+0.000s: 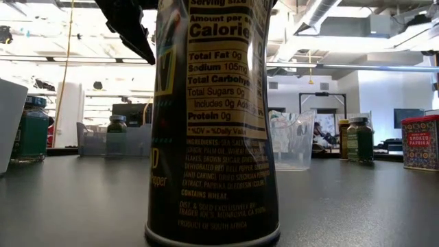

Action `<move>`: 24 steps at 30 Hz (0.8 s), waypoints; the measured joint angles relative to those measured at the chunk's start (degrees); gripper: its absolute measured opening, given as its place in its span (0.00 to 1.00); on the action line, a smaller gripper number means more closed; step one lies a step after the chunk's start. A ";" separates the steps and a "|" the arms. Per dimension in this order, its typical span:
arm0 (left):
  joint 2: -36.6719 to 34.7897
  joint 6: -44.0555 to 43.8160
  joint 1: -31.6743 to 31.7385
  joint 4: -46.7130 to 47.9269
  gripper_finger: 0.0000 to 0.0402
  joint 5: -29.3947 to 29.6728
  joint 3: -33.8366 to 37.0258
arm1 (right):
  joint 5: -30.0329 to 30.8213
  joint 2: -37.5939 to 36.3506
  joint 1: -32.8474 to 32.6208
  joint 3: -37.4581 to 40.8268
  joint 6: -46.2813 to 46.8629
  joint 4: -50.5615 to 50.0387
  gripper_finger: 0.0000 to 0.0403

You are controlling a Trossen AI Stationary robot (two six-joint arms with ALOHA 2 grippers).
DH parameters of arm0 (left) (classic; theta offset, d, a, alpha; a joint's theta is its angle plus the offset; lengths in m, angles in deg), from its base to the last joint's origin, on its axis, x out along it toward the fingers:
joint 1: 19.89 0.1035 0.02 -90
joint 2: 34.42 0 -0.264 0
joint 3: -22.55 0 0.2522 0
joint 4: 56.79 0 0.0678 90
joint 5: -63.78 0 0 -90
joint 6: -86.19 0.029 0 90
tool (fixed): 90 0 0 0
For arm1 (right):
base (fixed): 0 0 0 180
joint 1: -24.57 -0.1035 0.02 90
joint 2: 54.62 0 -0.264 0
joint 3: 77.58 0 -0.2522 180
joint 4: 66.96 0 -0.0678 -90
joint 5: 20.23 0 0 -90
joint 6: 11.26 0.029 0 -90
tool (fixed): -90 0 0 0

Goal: Sort spices by type
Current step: Put the yellow seasoning bottle into the transparent bin

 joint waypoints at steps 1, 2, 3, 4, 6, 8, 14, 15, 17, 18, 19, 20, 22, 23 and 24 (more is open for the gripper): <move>0.00 -0.06 -0.02 -0.01 0.62 0.02 0.00 | -0.51 0.53 -0.62 -0.02 0.17 0.87 0.88; 0.00 -0.06 -0.02 -0.02 0.62 0.02 0.00 | -0.71 1.17 -1.10 -0.02 0.37 1.46 0.88; 0.00 -0.06 -0.02 -0.03 0.62 0.02 0.00 | -0.76 1.93 -1.49 -0.02 0.47 1.89 0.88; 0.00 -0.08 -0.02 -0.04 0.62 0.02 0.00 | -0.76 2.71 -1.80 -0.01 0.51 2.17 0.88; 0.00 -0.12 -0.02 -0.04 0.62 0.02 0.00 | -0.80 4.36 -2.44 0.00 0.53 3.22 0.88; 0.00 -0.14 -0.01 -0.06 0.62 0.03 0.00 | -1.11 5.86 -3.13 0.00 0.53 4.21 0.88; 0.00 -1.60 0.00 -0.07 0.62 0.07 0.00 | -5.43 8.96 -5.02 0.00 1.55 6.46 0.88; 0.00 -1.63 -0.02 -0.09 0.62 0.07 0.00 | -5.44 9.30 -5.22 0.00 1.66 6.80 0.88; 0.00 -1.65 0.00 -0.09 0.62 0.07 0.00 | -5.52 9.80 -5.39 0.00 1.86 7.44 0.88; 0.00 -1.65 0.00 -0.09 0.62 0.07 0.00 | -5.52 10.12 -5.32 0.00 1.86 7.46 0.88; 0.00 -1.65 -0.02 -0.09 0.62 0.07 0.00 | -5.52 10.48 -5.20 0.00 1.84 7.44 0.88; 0.00 -1.65 0.00 -0.09 0.62 0.07 0.00 | -5.50 10.82 -5.15 0.00 1.74 7.39 0.88; 0.00 -1.65 0.00 -0.07 0.62 0.07 0.00 | -5.49 11.51 -5.11 0.00 1.63 7.47 0.88; 0.00 -1.65 0.00 -0.09 0.62 0.07 0.00 | -5.49 11.71 -5.11 0.00 1.62 7.46 0.88; 0.00 -1.65 -0.02 -0.09 0.62 0.09 0.00 | -5.50 11.92 -5.13 0.00 1.62 7.45 0.88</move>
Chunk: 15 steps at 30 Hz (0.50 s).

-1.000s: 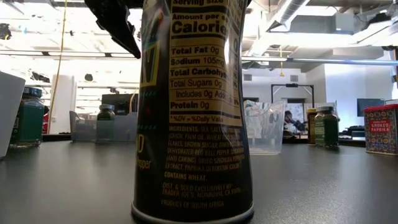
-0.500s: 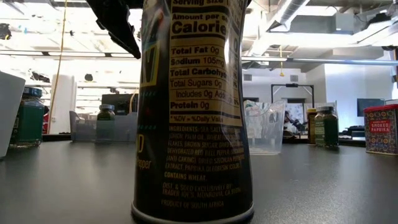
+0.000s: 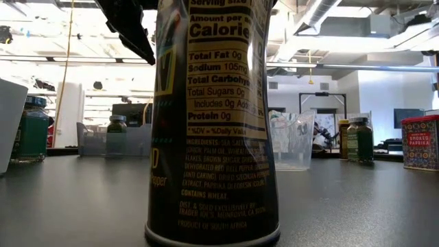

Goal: Sort spices by type
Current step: Put the yellow seasoning bottle into the transparent bin

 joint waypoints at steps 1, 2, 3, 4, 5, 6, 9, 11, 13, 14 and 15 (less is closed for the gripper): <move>0.00 0.00 0.02 0.02 0.62 0.00 0.00 | -0.02 0.22 0.00 0.00 0.00 0.06 0.88; 0.00 0.00 0.02 0.00 0.62 0.00 0.00 | -0.02 0.49 0.00 0.00 0.00 0.07 0.88; 0.00 0.00 0.02 0.00 0.62 0.02 0.00 | -0.08 0.74 -0.04 0.00 -0.02 0.08 0.88; 0.00 0.00 0.02 0.01 0.62 0.02 0.00 | -0.17 1.02 -0.10 0.00 -0.02 0.18 0.88; 0.00 0.00 0.02 0.00 0.62 0.04 0.00 | -0.25 1.23 -0.11 0.00 -0.02 0.29 0.88; 0.00 0.00 0.02 0.00 0.62 0.04 0.00 | -0.26 1.32 -0.13 0.00 -0.02 0.39 0.88; 0.00 0.00 0.02 0.00 0.62 0.09 0.00 | -0.48 1.65 -0.20 0.02 -0.04 0.45 0.88; 0.00 0.00 0.02 0.00 0.62 0.11 0.00 | -0.64 1.86 -0.16 0.02 -0.09 0.51 0.88; 0.00 -0.22 0.02 0.00 0.62 0.12 0.00 | -1.02 2.20 -0.37 0.02 -0.13 0.60 0.88; 0.00 -0.51 0.02 0.00 0.62 0.11 0.00 | -1.25 2.40 -0.49 0.02 -0.14 0.78 0.88; 0.00 -0.90 0.02 -0.01 0.62 0.12 0.00 | -1.37 2.62 -0.53 0.02 -0.17 1.07 0.88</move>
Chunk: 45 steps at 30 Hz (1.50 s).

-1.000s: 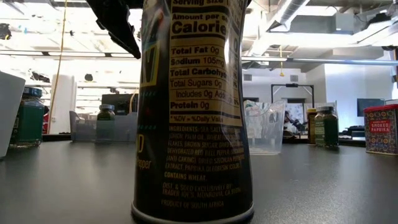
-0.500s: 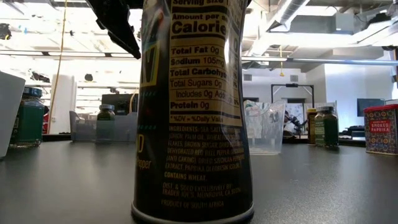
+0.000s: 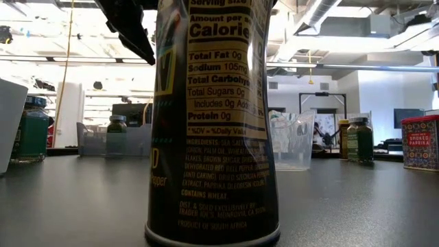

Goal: Sort spices by type
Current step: Put the yellow seasoning bottle into the transparent bin

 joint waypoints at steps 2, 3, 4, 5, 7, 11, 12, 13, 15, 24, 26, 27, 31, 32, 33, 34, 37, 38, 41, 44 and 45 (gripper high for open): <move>0.00 -0.28 0.00 0.02 0.62 -0.01 0.00 | -0.07 0.46 -0.03 0.00 0.00 0.76 0.88; 0.00 -0.32 0.00 -0.01 0.62 -0.01 0.00 | -0.09 0.70 -0.03 0.00 0.00 1.13 0.88; 0.00 -0.37 0.00 0.01 0.62 -0.01 0.00 | -0.09 0.90 -0.03 0.00 -0.02 1.23 0.88; 0.00 -0.39 0.00 0.03 0.62 -0.01 0.00 | -0.09 1.26 -0.03 0.00 -0.02 1.49 0.88; 0.00 -0.39 0.00 0.01 0.62 -0.03 0.00 | -0.05 1.79 -0.03 -0.01 0.00 1.84 0.88; 0.00 -0.39 0.00 0.03 0.62 -0.09 0.00 | -0.05 2.29 0.01 -0.02 0.23 1.69 0.85; 0.00 -0.39 0.00 0.03 0.62 -0.10 0.00 | -0.04 2.31 0.01 0.00 0.33 1.41 0.83; 0.00 -0.39 0.00 0.02 0.62 -0.11 0.00 | 0.00 2.31 0.01 0.00 0.37 1.33 0.82; 0.00 -0.39 0.00 0.03 0.62 -0.12 0.00 | 0.00 2.31 0.02 0.00 0.39 1.12 0.79; 0.00 -0.38 0.00 0.03 0.62 -0.14 0.00 | 0.02 2.29 0.18 0.00 0.65 0.82 0.65; 0.00 -0.39 0.00 0.03 0.62 -0.14 0.00 | 0.04 2.28 0.23 -0.02 0.68 0.88 0.63; 0.00 -0.39 0.00 0.03 0.62 -0.14 0.00 | 0.04 2.27 0.24 -0.02 0.68 0.95 0.62; 0.00 -0.36 0.00 0.03 0.62 -0.14 0.00 | 0.04 2.27 0.65 -0.02 0.66 2.31 0.62; 0.00 -0.36 0.00 0.03 0.62 -0.14 0.00 | 0.08 2.27 0.85 -0.02 0.64 2.97 0.62; 0.00 -0.33 0.00 0.03 0.62 -0.14 0.00 | 0.08 2.27 0.95 -0.02 0.63 3.77 0.62; 0.00 -0.02 0.00 0.03 0.62 -0.14 0.00 | 0.08 2.27 0.93 -0.02 0.65 4.52 0.62; 0.00 0.46 0.00 0.03 0.62 -0.14 0.00 | 0.32 2.27 1.35 -0.34 0.63 5.78 0.62; 0.00 0.47 0.00 0.04 0.62 -0.14 0.00 | 0.36 2.27 1.36 -0.76 0.62 5.78 0.62; 0.00 0.47 0.00 0.03 0.62 -0.14 0.00 | 2.83 2.27 1.85 -3.11 -0.52 4.69 0.62; 0.00 0.49 0.00 0.03 0.62 -0.12 0.00 | 5.29 2.27 3.08 -6.16 -1.92 2.31 0.62; 0.00 0.49 0.00 0.03 0.62 -0.12 0.00 | 5.37 2.27 3.63 -7.29 -2.51 1.24 0.62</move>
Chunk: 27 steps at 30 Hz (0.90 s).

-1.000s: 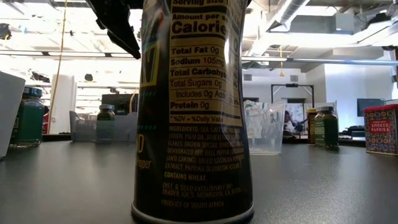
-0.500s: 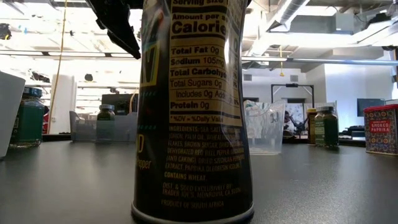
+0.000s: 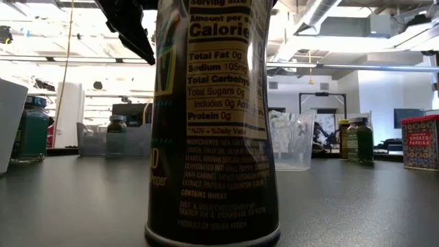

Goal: Sort spices by type
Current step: Put the yellow seasoning bottle into the transparent bin

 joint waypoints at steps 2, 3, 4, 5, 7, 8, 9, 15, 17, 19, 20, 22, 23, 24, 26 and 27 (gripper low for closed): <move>0.00 0.00 0.00 0.00 0.62 0.00 0.00 | 0.02 0.00 1.38 -2.18 -1.71 -2.30 0.62; 0.00 0.00 0.00 0.00 0.62 0.00 0.00 | 0.02 0.00 2.15 -3.33 -2.51 -3.65 0.61; 0.00 0.00 0.00 0.00 0.62 0.00 0.00 | 0.02 0.00 3.04 -4.45 -3.42 -5.10 0.61; 0.00 0.00 0.00 0.00 0.62 0.00 0.00 | 0.02 0.00 4.00 -5.52 -4.34 -6.60 0.62; 0.00 -0.49 0.00 -0.02 0.62 0.00 0.00 | 0.01 0.00 6.29 -7.80 -7.45 -9.45 0.62; 0.00 -0.81 0.00 -0.02 0.62 0.00 0.00 | 0.02 0.00 7.54 -9.04 -9.28 -10.93 0.62; 0.00 -0.88 0.00 -0.02 0.62 0.00 0.00 | 0.02 0.00 8.87 -10.14 -11.19 -12.24 0.62; 0.00 -0.96 -0.01 -0.02 0.62 0.00 0.00 | 2.08 -0.02 19.07 -16.35 -26.11 -19.31 0.62; 0.00 -0.93 0.00 -0.02 0.62 0.00 0.00 | 2.91 -0.02 23.33 -17.99 -31.43 -20.54 0.62; 0.00 -0.34 0.00 -0.02 0.62 0.02 0.00 | 4.21 -0.02 27.77 -19.19 -36.97 -20.59 0.62; 0.00 -0.13 0.00 0.00 0.62 0.02 0.00 | 5.45 -0.04 30.01 -19.80 -39.68 -20.14 0.62; 0.00 -0.42 0.00 0.10 0.62 -0.01 0.00 | 7.30 -0.02 34.48 -21.00 -45.13 -18.58 0.62; 0.00 -0.66 0.00 0.28 0.62 -0.19 0.00 | 7.41 -0.04 36.75 -21.46 -48.10 -17.29 0.62; 0.00 -0.73 0.00 0.60 0.62 -0.52 0.00 | 7.47 -0.04 38.99 -21.82 -51.04 -15.79 0.62; 0.00 -0.87 -0.02 1.76 0.62 -0.88 0.00 | 7.59 -0.07 42.89 -22.40 -56.35 -11.50 0.62; 0.00 -0.87 -0.07 2.20 0.62 -0.95 0.00 | 7.64 -0.07 44.63 -22.54 -58.37 -9.52 0.62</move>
